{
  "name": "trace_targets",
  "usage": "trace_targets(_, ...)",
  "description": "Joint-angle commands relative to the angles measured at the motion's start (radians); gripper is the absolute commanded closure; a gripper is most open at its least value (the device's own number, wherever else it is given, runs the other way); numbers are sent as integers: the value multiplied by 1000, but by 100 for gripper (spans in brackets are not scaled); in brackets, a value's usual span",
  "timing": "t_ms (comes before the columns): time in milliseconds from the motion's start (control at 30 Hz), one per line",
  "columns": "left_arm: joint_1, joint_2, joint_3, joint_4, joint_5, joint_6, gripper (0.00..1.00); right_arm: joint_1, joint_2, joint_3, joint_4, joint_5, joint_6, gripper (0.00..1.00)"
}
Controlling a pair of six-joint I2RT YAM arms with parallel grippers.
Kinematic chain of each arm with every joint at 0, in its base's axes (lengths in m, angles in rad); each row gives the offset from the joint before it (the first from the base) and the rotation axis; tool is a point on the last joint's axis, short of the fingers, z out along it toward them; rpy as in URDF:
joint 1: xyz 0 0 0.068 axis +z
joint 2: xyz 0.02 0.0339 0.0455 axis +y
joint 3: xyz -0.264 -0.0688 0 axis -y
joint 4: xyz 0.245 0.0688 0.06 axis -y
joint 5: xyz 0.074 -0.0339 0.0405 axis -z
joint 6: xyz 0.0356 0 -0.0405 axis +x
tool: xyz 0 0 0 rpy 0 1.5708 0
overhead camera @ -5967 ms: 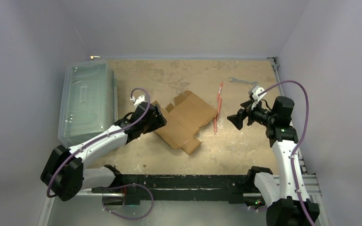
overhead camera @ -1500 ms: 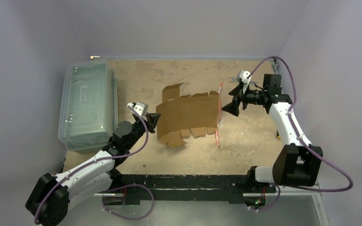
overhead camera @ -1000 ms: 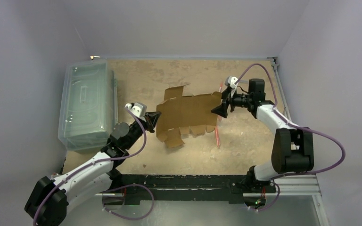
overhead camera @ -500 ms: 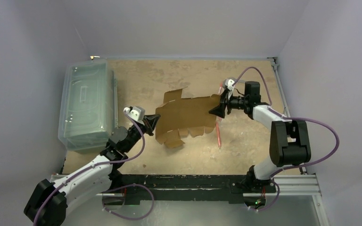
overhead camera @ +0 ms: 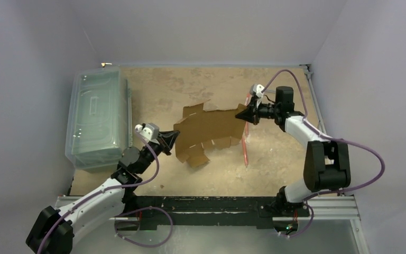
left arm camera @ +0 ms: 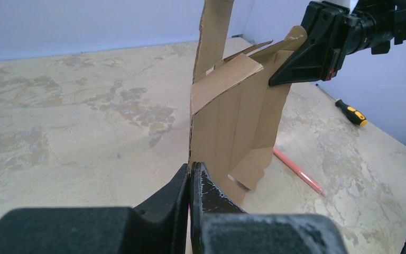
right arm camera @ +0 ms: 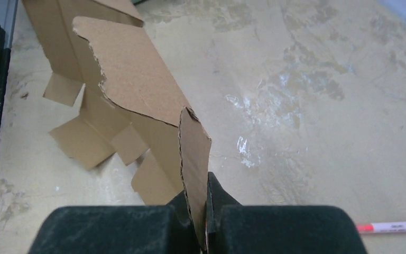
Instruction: Fold the paper box
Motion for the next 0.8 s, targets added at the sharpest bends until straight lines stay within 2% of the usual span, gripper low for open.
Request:
trace_targets(0,1,-18,-33,148,26,12,100,2,-152,6,-72,31,-153,100)
trace_targets(100,2,21,-82,265,33,57,100,2,-198,-41,-54,83,-187,100)
trace_targets(300,1,172,-97,420,87,129,100,2,-174,-67,-6,111,-196,99)
trace_targets(433,2,242,-109,480,98,143,100,3,-142,-62,-20,107,-206,92)
trace_targets(600,1,258,-120,494,97,143,100,4,-74,-26,-81,81,-216,84)
trace_targets(767,2,244,-125,481,94,146,100,4,-36,-19,-84,36,-200,68)
